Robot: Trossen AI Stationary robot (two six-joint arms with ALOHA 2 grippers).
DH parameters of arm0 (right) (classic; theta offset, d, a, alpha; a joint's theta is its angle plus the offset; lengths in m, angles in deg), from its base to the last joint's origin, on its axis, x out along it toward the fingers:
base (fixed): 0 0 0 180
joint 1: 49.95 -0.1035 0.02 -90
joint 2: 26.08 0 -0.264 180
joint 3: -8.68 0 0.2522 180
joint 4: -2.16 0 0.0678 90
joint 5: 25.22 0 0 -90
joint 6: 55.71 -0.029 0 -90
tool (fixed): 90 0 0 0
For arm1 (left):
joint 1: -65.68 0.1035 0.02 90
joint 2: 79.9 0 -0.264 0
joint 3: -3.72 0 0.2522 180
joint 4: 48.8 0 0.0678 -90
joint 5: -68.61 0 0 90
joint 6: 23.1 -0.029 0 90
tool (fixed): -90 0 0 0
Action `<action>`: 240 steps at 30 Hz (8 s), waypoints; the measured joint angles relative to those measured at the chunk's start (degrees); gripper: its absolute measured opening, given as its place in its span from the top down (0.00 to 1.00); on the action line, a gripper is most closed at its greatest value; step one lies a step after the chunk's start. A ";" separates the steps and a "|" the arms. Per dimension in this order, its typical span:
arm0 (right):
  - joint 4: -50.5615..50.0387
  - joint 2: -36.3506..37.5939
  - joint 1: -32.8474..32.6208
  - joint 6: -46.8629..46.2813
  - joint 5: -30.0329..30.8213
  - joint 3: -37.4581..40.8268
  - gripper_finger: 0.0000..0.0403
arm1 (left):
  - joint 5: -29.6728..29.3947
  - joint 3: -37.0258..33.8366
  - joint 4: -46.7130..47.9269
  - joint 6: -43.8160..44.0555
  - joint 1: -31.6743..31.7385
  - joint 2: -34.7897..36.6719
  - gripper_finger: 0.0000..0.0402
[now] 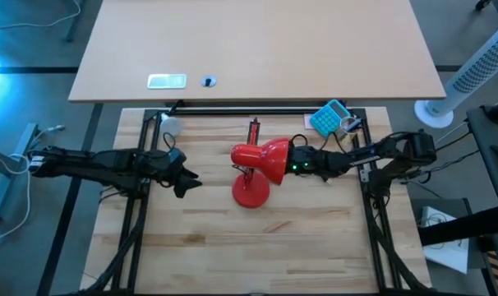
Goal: Screw lightbulb
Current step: Insert the lightbulb into the orange desk lamp
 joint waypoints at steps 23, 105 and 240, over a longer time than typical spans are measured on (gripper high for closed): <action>24.43 -19.42 2.86 1.70 -1.11 -5.95 0.40 | -0.09 0.02 -0.49 5.44 0.00 -0.92 0.44; -106.04 -5.82 3.86 16.84 -9.66 -43.46 0.81 | -26.36 26.45 13.24 -10.99 0.24 -0.70 0.44; -92.48 7.60 -7.65 15.16 2.16 -43.43 0.26 | -7.00 45.94 47.15 -46.56 62.59 -65.37 0.34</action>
